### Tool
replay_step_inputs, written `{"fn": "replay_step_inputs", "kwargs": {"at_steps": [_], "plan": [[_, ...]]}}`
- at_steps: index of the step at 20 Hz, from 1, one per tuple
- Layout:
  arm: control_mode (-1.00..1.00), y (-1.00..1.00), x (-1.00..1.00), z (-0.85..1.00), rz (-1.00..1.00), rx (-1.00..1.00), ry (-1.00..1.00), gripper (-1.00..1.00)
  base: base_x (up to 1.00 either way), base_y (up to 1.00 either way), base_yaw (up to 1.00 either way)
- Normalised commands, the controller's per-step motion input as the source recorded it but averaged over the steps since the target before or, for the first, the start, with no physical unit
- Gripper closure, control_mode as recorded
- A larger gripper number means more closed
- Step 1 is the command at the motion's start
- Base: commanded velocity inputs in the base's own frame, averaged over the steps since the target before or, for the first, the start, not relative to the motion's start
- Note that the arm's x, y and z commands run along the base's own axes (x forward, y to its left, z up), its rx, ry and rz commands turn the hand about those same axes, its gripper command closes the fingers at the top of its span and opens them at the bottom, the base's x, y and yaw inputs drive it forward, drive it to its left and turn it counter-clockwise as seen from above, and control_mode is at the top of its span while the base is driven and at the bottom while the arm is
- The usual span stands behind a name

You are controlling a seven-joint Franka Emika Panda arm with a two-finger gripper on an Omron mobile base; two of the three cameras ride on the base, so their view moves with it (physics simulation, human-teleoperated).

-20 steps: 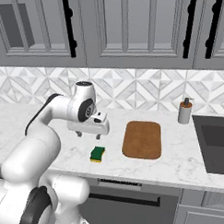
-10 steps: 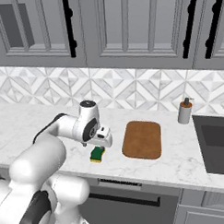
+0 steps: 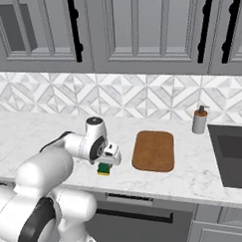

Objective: Pick up the sponge from the counter and clean the cutting board by briefly scrubbing or pressing down on the cutting board. Once finished, release the sponge.

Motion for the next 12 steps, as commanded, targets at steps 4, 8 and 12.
{"fn": "replay_step_inputs", "kwargs": {"at_steps": [4, 8, 12], "plan": [[-1.0, 0.0, 0.21, -0.2, 0.0, 0.0, 0.08, -1.0, 0.0, 0.0, 0.0], [-1.0, 0.0, 0.18, -0.26, 0.0, 0.0, 0.06, -1.0, 0.0, 0.0, 0.0], [-1.0, 0.0, 0.13, -0.27, 0.0, 0.0, 0.0, -1.0, 0.0, 0.0, 0.0]]}}
